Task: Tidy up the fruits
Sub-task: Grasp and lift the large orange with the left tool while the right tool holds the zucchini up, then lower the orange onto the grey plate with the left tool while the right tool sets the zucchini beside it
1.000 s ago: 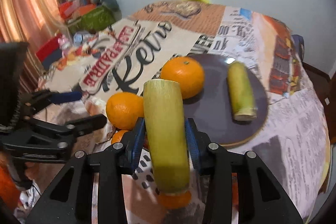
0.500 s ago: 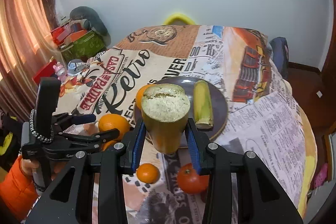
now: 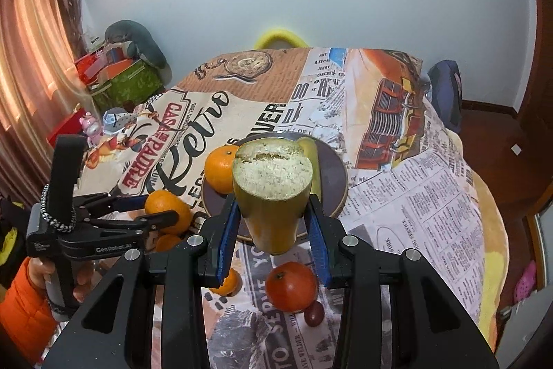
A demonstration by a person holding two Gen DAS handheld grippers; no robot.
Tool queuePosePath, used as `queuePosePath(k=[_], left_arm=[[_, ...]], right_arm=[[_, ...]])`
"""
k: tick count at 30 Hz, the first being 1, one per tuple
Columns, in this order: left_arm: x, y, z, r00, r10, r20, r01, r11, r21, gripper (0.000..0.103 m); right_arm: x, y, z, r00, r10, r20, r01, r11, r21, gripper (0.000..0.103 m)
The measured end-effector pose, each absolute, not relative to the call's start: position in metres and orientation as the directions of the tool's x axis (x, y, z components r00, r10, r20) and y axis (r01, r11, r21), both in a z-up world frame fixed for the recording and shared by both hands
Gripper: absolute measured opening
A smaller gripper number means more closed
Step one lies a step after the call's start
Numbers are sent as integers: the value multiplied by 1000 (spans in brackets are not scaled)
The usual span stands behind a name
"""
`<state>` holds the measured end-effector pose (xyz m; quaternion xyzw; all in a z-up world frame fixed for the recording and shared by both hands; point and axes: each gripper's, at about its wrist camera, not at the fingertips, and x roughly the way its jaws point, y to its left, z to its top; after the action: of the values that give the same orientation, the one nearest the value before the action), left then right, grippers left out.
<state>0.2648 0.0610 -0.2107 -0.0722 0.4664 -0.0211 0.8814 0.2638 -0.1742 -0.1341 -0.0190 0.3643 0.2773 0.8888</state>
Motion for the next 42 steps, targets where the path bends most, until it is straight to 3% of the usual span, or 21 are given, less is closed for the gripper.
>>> queuePosePath(k=[4,6,10,11,13,15,16,26,28,42], left_arm=[[263,56,-198,587,-107,-803,-13,990,-142,54],[263,53,-188,602,-118,-790,5,990,-143,21],[267,49,-171,627,-146,-765,26,986,-166,21],[269,48,-170,632,-128,-764,18,988,-150,22],[271,48,-172,629,-103,-771,7,992,-127,34],[273,50,-178,619,-81,-782,-14,993,-114,71],[272,51,-182,623,-64,-780,-28,994,-104,73],[284,55,-236,507,-72,-859,-46,993,-110,73],[286,56,-239,511,-83,-856,-49,991,-125,67],[283,41,-205,584,-155,-797,16,984,-180,64]], right_arm=[[264,-177,-131,590,476,-652,-504,848,163,35],[265,-178,-130,592,475,-651,-502,849,164,35],[269,-177,-132,590,472,-655,-501,850,162,35],[269,-177,-133,588,474,-655,-502,849,164,35],[269,-177,-134,583,481,-654,-505,846,171,35],[269,-176,-136,579,484,-656,-508,843,174,35],[269,-176,-138,576,485,-658,-511,842,173,35],[273,-170,-149,545,496,-676,-527,830,184,35],[274,-168,-149,542,496,-679,-531,828,181,35],[282,-166,-149,545,498,-675,-537,825,175,35]])
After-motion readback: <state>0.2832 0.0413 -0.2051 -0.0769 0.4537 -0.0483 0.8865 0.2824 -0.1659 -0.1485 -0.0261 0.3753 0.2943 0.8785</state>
